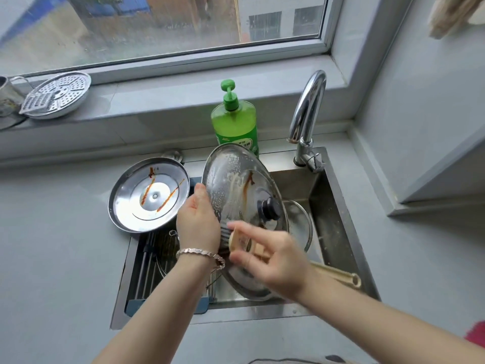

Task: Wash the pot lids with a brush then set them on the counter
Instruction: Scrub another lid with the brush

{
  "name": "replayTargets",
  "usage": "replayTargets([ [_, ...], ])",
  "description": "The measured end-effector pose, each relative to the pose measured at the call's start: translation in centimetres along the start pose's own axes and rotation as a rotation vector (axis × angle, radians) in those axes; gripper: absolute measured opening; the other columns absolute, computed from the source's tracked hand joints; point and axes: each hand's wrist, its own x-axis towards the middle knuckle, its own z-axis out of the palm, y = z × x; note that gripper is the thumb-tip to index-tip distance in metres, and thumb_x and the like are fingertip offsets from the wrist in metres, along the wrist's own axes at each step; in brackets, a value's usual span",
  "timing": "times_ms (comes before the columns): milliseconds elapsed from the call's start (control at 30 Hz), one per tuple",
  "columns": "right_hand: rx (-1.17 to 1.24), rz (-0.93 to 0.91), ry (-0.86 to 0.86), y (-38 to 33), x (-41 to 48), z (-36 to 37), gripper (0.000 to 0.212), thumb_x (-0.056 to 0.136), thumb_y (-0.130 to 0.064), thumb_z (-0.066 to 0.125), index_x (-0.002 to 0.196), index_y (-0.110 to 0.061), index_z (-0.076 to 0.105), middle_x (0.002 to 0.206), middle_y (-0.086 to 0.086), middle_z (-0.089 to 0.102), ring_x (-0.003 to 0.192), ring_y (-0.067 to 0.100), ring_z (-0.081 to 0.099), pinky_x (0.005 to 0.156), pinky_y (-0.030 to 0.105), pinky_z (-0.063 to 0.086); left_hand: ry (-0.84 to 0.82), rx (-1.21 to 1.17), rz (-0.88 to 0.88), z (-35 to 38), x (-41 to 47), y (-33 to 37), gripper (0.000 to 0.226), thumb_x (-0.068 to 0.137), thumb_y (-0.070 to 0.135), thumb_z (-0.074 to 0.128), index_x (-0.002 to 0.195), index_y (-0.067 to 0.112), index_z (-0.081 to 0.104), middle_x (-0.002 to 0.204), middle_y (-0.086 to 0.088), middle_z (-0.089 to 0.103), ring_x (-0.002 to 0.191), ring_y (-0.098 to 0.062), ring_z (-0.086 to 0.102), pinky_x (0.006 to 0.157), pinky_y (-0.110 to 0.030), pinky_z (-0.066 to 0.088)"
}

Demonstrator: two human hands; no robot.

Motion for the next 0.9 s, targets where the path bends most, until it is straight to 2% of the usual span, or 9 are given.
replayTargets([
  [67,0.017,0.091,0.11,1.7,2.6,-1.2,0.028,0.077,-0.056,0.057,0.105,-0.058,0.056,0.046,-0.009,0.04,0.042,0.004,0.034,0.048,0.021,0.032,0.012,-0.01,-0.018,0.2,-0.6,-0.2,0.046,0.099,0.033,0.034,0.059,0.011,0.036,0.053,-0.004,0.034,0.048,-0.013,0.03,0.047,-0.025,0.026],
  [133,0.05,0.249,0.146,2.5,4.7,-2.2,0.017,0.082,-0.053,0.057,0.096,-0.061,0.055,0.051,-0.009,0.049,0.05,0.007,0.044,0.053,0.035,0.044,0.038,-0.024,-0.037,0.4,-1.0,-0.1,0.048,0.099,0.032,0.035,0.055,0.013,0.031,0.05,-0.001,0.033,0.042,-0.008,0.029,0.043,-0.022,0.026],
  [233,0.006,0.198,0.054,1.1,2.5,-0.8,0.033,0.086,-0.047,0.058,0.118,-0.048,0.055,0.041,-0.014,0.044,0.041,0.005,0.038,0.049,0.024,0.035,0.071,-0.02,-0.072,0.2,-0.9,0.0,0.049,0.099,0.031,0.035,0.054,0.016,0.025,0.049,0.0,0.028,0.044,-0.013,0.026,0.045,-0.028,0.024],
  [300,-0.018,0.166,-0.034,0.9,0.5,0.0,0.037,0.084,-0.047,0.06,0.121,-0.046,0.055,0.04,-0.013,0.043,0.04,0.006,0.036,0.051,0.022,0.034,0.085,0.005,-0.073,-0.2,-0.9,-0.1,0.049,0.099,0.032,0.035,0.054,0.015,0.025,0.05,-0.001,0.027,0.047,-0.016,0.024,0.049,-0.032,0.02],
  [433,-0.015,0.358,0.095,2.9,2.9,-1.7,0.022,0.085,-0.051,0.054,0.107,-0.054,0.052,0.062,-0.004,0.06,0.064,0.018,0.058,0.07,0.04,0.049,0.121,0.009,-0.13,-0.4,-1.0,0.1,0.05,0.099,0.032,0.035,0.054,0.013,0.026,0.051,-0.003,0.028,0.049,-0.018,0.025,0.051,-0.033,0.022],
  [533,-0.069,0.241,0.041,1.2,1.2,-0.2,0.038,0.086,-0.05,0.055,0.124,-0.044,0.054,0.045,-0.013,0.046,0.047,0.005,0.042,0.054,0.026,0.037,0.15,0.025,-0.186,-0.4,-0.4,0.2,0.052,0.099,0.033,0.035,0.053,0.009,0.029,0.052,-0.006,0.03,0.049,-0.019,0.027,0.05,-0.034,0.023],
  [600,-0.11,0.161,-0.031,-0.1,-0.3,0.3,0.041,0.084,-0.052,0.055,0.125,-0.045,0.052,0.043,-0.018,0.045,0.045,0.004,0.042,0.052,0.021,0.035,0.171,0.011,-0.224,-0.7,-0.3,-0.1,0.053,0.099,0.035,0.035,0.053,0.008,0.032,0.052,-0.007,0.032,0.049,-0.019,0.029,0.048,-0.031,0.024],
  [767,-0.148,0.333,0.022,2.1,2.0,-2.6,0.024,0.09,-0.048,0.05,0.114,-0.05,0.054,0.043,-0.018,0.048,0.053,0.006,0.042,0.056,0.027,0.036,0.218,-0.039,-0.247,-0.5,-0.9,0.0,0.053,0.098,0.037,0.035,0.054,0.009,0.032,0.053,-0.007,0.033,0.05,-0.018,0.03,0.049,-0.031,0.024],
  [900,-0.222,0.08,-0.145,-1.7,-1.5,-0.4,0.046,0.081,-0.062,0.044,0.125,-0.049,0.05,0.047,-0.031,0.048,0.045,-0.002,0.046,0.048,0.013,0.028,0.246,-0.044,-0.248,-0.6,-0.2,0.1,0.053,0.098,0.037,0.036,0.054,0.009,0.034,0.053,-0.007,0.034,0.05,-0.02,0.031,0.048,-0.03,0.027],
])
